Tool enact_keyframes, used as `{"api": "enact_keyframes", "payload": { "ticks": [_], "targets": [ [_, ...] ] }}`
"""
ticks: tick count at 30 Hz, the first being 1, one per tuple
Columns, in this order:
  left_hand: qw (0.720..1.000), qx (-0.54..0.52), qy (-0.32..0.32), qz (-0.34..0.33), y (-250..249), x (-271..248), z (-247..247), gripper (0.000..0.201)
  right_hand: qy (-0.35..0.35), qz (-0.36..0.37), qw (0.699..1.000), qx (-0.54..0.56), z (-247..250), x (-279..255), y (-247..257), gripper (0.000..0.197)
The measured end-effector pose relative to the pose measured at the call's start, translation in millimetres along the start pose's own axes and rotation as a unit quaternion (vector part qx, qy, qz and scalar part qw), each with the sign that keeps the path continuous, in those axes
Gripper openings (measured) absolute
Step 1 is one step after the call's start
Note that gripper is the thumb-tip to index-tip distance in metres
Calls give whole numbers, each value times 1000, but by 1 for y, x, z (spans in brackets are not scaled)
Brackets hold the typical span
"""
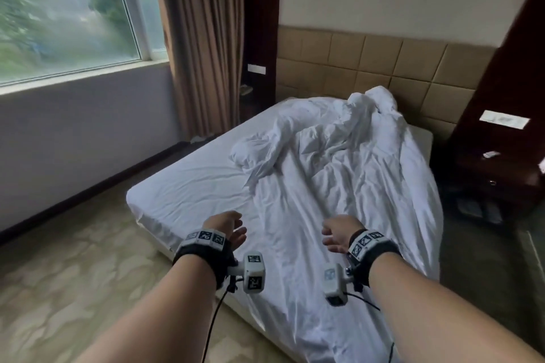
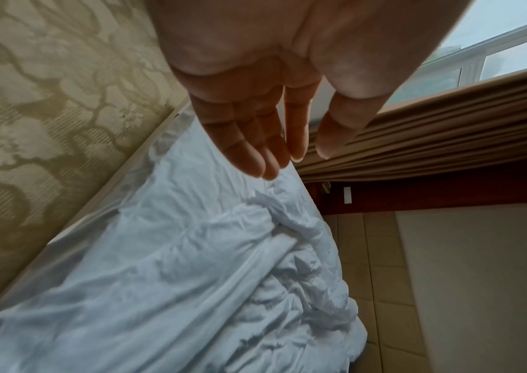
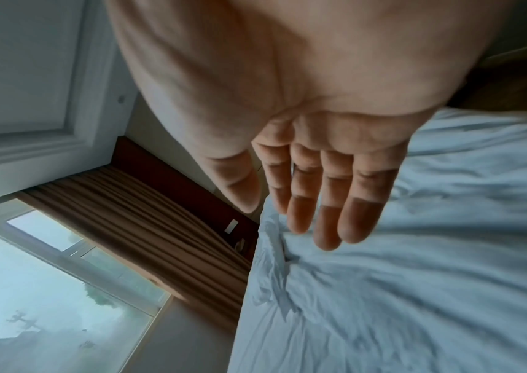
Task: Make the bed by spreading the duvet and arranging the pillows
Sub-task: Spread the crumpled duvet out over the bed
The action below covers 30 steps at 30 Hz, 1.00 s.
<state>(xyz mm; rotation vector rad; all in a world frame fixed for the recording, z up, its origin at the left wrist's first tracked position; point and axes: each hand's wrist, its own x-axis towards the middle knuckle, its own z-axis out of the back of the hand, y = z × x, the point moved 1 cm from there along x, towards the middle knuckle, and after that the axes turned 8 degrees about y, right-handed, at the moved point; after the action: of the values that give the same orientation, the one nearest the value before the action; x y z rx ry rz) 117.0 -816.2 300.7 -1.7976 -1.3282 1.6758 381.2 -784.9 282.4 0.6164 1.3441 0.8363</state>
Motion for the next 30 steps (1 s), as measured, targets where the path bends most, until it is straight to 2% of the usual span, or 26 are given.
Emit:
{"api": "enact_keyframes", "payload": {
  "ticks": [3,7,11,16,22,27,30],
  "targets": [
    [1000,12,-12,-13,-53,36,32,8,17,11,1000,11,-53,20,34,14],
    [999,31,15,-6,-98,87,46,10,14,12,999,34,-92,54,75,13],
    [999,45,23,14,-119,152,51,9,-10,1,999,42,-111,112,99,25],
    [995,87,8,46,-142,249,61,8,-36,-38,998,41,-137,217,108,12],
    [985,158,-20,67,-200,387,62,6,-31,-99,992,68,-165,344,132,13],
    [973,209,5,99,-214,472,40,8,-31,-136,985,103,-166,406,157,6],
    [960,256,45,108,-212,514,22,14,-56,-143,980,129,-161,435,163,8]
  ]
}}
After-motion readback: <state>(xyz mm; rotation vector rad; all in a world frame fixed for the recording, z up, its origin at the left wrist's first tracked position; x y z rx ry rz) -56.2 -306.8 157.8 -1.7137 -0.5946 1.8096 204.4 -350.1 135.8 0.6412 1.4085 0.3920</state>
